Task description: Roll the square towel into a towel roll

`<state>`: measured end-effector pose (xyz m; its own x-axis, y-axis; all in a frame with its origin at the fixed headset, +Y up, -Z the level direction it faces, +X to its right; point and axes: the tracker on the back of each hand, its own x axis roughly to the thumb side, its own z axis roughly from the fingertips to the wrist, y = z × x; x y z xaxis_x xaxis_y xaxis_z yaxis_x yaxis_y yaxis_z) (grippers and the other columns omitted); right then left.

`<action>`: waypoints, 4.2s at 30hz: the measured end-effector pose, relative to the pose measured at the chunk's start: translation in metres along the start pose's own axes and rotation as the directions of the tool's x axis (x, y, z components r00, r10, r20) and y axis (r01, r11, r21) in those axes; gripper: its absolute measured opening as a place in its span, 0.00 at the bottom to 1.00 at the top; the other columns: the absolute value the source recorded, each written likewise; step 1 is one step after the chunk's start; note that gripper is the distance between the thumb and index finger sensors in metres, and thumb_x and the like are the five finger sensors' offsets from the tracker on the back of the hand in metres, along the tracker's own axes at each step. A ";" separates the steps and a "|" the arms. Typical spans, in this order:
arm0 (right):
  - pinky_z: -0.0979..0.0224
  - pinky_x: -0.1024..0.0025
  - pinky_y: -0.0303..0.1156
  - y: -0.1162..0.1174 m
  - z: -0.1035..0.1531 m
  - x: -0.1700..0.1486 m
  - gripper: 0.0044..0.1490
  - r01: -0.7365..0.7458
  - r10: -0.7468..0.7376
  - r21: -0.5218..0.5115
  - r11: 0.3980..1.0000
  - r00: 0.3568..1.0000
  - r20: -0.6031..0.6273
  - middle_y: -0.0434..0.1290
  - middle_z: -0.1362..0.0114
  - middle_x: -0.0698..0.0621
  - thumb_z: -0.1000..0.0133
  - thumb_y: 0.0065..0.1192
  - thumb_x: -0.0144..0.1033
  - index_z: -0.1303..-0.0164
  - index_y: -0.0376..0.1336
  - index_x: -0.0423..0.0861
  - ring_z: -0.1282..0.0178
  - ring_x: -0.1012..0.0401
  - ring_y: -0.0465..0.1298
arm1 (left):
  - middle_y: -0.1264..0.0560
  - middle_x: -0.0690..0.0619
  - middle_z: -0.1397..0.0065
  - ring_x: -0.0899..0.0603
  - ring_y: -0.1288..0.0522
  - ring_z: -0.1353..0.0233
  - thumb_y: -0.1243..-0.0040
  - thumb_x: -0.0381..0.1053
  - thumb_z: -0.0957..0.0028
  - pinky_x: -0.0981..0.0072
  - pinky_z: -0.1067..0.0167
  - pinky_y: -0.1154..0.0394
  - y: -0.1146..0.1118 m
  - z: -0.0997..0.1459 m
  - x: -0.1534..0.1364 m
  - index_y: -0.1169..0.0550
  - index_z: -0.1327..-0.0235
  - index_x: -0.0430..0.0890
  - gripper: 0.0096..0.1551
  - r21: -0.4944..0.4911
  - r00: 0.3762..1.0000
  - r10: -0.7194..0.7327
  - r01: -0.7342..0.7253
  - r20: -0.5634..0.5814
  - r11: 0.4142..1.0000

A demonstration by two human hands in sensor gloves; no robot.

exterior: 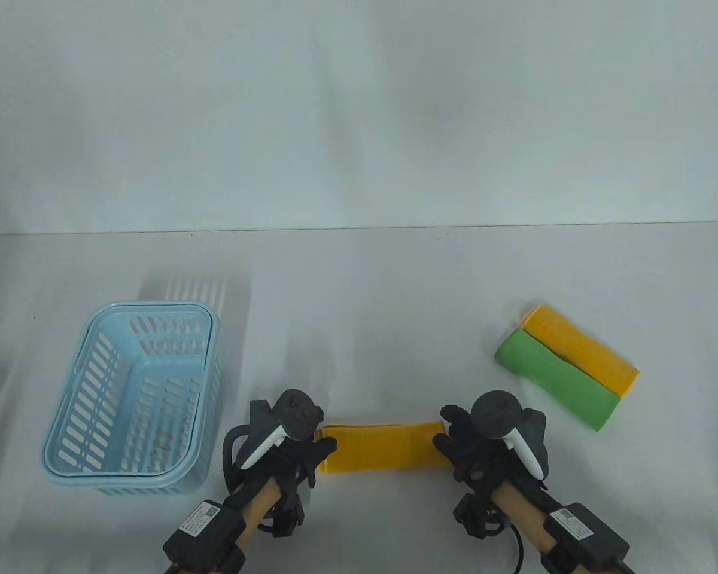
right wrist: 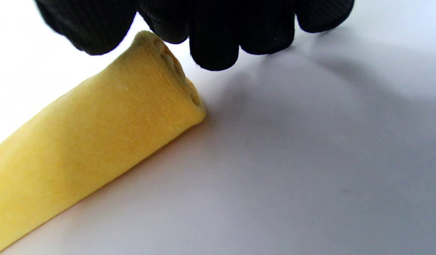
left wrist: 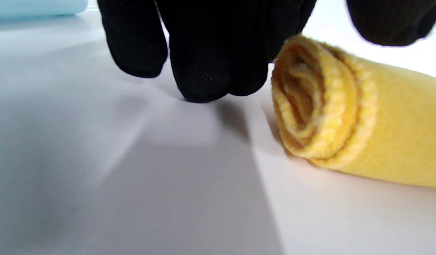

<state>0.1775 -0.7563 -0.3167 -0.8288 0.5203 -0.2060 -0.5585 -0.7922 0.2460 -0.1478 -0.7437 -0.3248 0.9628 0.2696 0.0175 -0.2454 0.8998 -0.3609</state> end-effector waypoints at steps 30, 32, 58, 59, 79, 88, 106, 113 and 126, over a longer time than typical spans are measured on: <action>0.20 0.40 0.52 0.013 0.029 0.073 0.49 -0.234 0.213 0.005 0.972 0.895 0.391 0.55 0.20 0.59 0.60 0.65 0.55 0.29 0.49 0.61 0.15 0.50 0.54 | 0.33 0.53 0.21 0.40 0.28 0.23 0.45 0.72 0.64 0.39 0.28 0.33 0.054 0.053 0.021 0.37 0.24 0.56 0.50 0.378 0.989 -0.084 0.032 0.123 0.925; 0.20 0.40 0.51 0.025 0.024 0.084 0.51 -0.322 0.293 0.008 0.947 0.871 0.394 0.53 0.19 0.59 0.61 0.65 0.57 0.29 0.47 0.62 0.15 0.50 0.52 | 0.33 0.53 0.21 0.40 0.28 0.24 0.45 0.72 0.64 0.39 0.28 0.32 0.055 0.054 0.021 0.37 0.24 0.56 0.50 0.382 0.988 -0.084 0.029 0.126 0.924; 0.20 0.41 0.51 0.077 -0.017 0.115 0.46 -0.589 0.542 0.146 0.795 0.797 0.265 0.59 0.29 0.56 0.65 0.73 0.55 0.38 0.57 0.56 0.26 0.51 0.59 | 0.32 0.53 0.22 0.39 0.28 0.24 0.44 0.72 0.63 0.40 0.28 0.32 0.057 0.054 0.019 0.36 0.24 0.55 0.50 0.371 0.988 -0.074 0.017 0.139 0.928; 0.20 0.42 0.51 0.077 -0.017 0.114 0.45 -0.583 0.536 0.145 0.799 0.801 0.266 0.60 0.29 0.56 0.65 0.73 0.55 0.39 0.58 0.55 0.26 0.52 0.59 | 0.32 0.53 0.22 0.39 0.28 0.24 0.44 0.72 0.63 0.40 0.29 0.32 0.057 0.054 0.019 0.36 0.25 0.55 0.50 0.371 0.988 -0.074 0.017 0.139 0.929; 0.21 0.41 0.54 -0.086 0.030 0.064 0.44 -0.252 0.254 -0.066 0.966 0.967 0.023 0.61 0.30 0.55 0.66 0.74 0.55 0.40 0.60 0.54 0.26 0.50 0.61 | 0.32 0.53 0.22 0.39 0.28 0.24 0.44 0.72 0.63 0.40 0.28 0.32 0.060 0.056 0.016 0.36 0.24 0.55 0.50 0.389 0.988 -0.060 0.000 0.142 0.921; 0.21 0.41 0.53 -0.118 0.005 -0.029 0.44 -0.374 0.328 -0.109 0.921 0.895 -0.301 0.61 0.29 0.55 0.65 0.74 0.54 0.39 0.59 0.55 0.26 0.51 0.60 | 0.32 0.53 0.22 0.39 0.28 0.24 0.45 0.72 0.63 0.40 0.29 0.32 0.058 0.055 0.017 0.36 0.24 0.55 0.50 0.381 0.987 -0.073 0.012 0.146 0.924; 0.20 0.43 0.52 -0.062 -0.052 -0.060 0.49 -0.558 0.449 -0.206 0.804 0.797 -0.403 0.57 0.26 0.56 0.66 0.70 0.59 0.34 0.55 0.58 0.24 0.52 0.57 | 0.32 0.53 0.22 0.39 0.28 0.24 0.45 0.72 0.63 0.40 0.28 0.32 0.052 0.047 0.015 0.36 0.24 0.55 0.50 0.347 0.990 -0.076 0.030 0.120 0.937; 0.20 0.42 0.51 -0.061 -0.047 -0.060 0.54 -0.545 0.447 -0.179 0.819 0.802 -0.397 0.54 0.24 0.57 0.66 0.69 0.62 0.30 0.51 0.59 0.22 0.52 0.55 | 0.32 0.53 0.22 0.39 0.28 0.24 0.45 0.72 0.63 0.40 0.28 0.32 0.051 0.046 0.015 0.36 0.24 0.55 0.50 0.338 0.989 -0.083 0.038 0.119 0.940; 0.20 0.40 0.50 -0.085 -0.019 -0.042 0.54 -0.455 0.358 -0.237 0.859 0.862 -0.358 0.51 0.18 0.58 0.63 0.60 0.65 0.27 0.45 0.63 0.16 0.49 0.53 | 0.33 0.52 0.21 0.39 0.29 0.24 0.45 0.72 0.63 0.39 0.28 0.32 0.052 0.047 0.015 0.37 0.24 0.55 0.50 0.344 0.990 -0.081 0.036 0.117 0.938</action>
<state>0.2607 -0.7166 -0.3467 -0.9022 0.0509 -0.4283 -0.0944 -0.9922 0.0809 -0.1516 -0.6774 -0.2996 0.9595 0.2345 0.1560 -0.2347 0.9719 -0.0173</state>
